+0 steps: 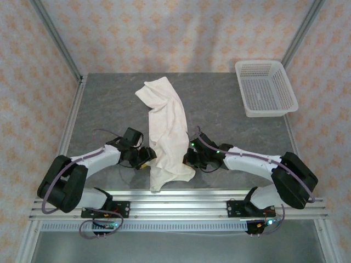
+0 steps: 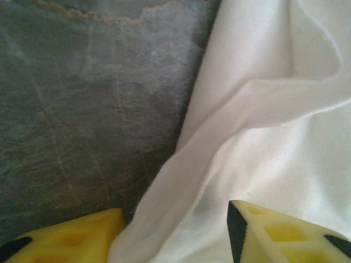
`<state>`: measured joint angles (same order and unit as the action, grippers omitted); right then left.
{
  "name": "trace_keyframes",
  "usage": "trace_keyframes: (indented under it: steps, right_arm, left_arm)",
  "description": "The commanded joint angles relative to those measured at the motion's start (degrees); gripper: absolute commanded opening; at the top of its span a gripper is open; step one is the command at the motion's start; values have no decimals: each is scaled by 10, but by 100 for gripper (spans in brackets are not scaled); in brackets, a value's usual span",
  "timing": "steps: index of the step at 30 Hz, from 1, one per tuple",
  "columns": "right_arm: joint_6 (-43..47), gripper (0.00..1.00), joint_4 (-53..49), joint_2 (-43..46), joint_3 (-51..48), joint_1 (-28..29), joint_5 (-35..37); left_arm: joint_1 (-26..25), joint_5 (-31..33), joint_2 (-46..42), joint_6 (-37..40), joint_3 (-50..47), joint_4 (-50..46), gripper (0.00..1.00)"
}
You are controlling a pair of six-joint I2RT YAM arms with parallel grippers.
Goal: Fold the inside-out t-shirt
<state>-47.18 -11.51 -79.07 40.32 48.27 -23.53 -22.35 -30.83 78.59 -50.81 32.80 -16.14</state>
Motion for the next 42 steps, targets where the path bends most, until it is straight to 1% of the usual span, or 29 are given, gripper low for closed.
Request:
trace_keyframes:
  steps: [1,4,7,11,19,21,23,24,25,27,29,31,33,36,37,40,42]
  right_arm:
    - [-8,0,1,-3,1,-1,20]
    - [-9,0,1,-3,0,-1,21]
    - [-10,0,1,-4,0,-1,23]
    - [-11,0,-5,-6,0,-1,27]
    - [-12,0,-10,-5,-1,-1,32]
    - [-14,0,-11,-5,-2,-1,34]
    - [-17,0,-10,-3,-4,-1,36]
    - [-17,0,-10,-2,-5,-1,36]
    - [-18,0,-10,0,-5,-1,37]
    - [-20,0,-11,3,-6,-1,40]
    - [-20,0,-16,6,-6,-1,45]
    - [-20,0,-20,7,-6,-2,49]
    - [-19,0,-22,4,-3,-1,49]
    - [-21,0,-24,0,0,-1,52]
    - [-24,0,-24,1,0,-1,56]
    - [-34,0,-24,7,-5,-1,65]
    - [-35,0,-24,18,-10,-1,64]
  left_arm:
    - [-13,-37,19,-33,-7,97,48]
    - [-16,-56,27,-54,-11,142,42]
    - [-25,-72,36,-61,-4,161,38]
    - [-37,-76,33,-59,5,156,34]
    - [-39,-63,16,-32,12,120,33]
    - [-39,-53,22,-25,13,110,33]
    - [-39,-51,33,-28,8,116,37]
    - [-39,-51,38,-32,5,122,39]
    - [-40,-48,42,-34,2,122,43]
    - [-40,-29,41,-28,4,100,50]
    - [-40,-3,36,-16,8,66,52]
    - [-39,10,37,-12,11,50,52]
    - [-40,-1,47,-15,11,64,47]
    - [-48,-33,68,-36,10,117,33]
    - [-53,-39,74,-42,12,130,26]
    - [-59,-54,75,-61,12,157,0]
    - [-59,-54,50,-66,6,160,0]
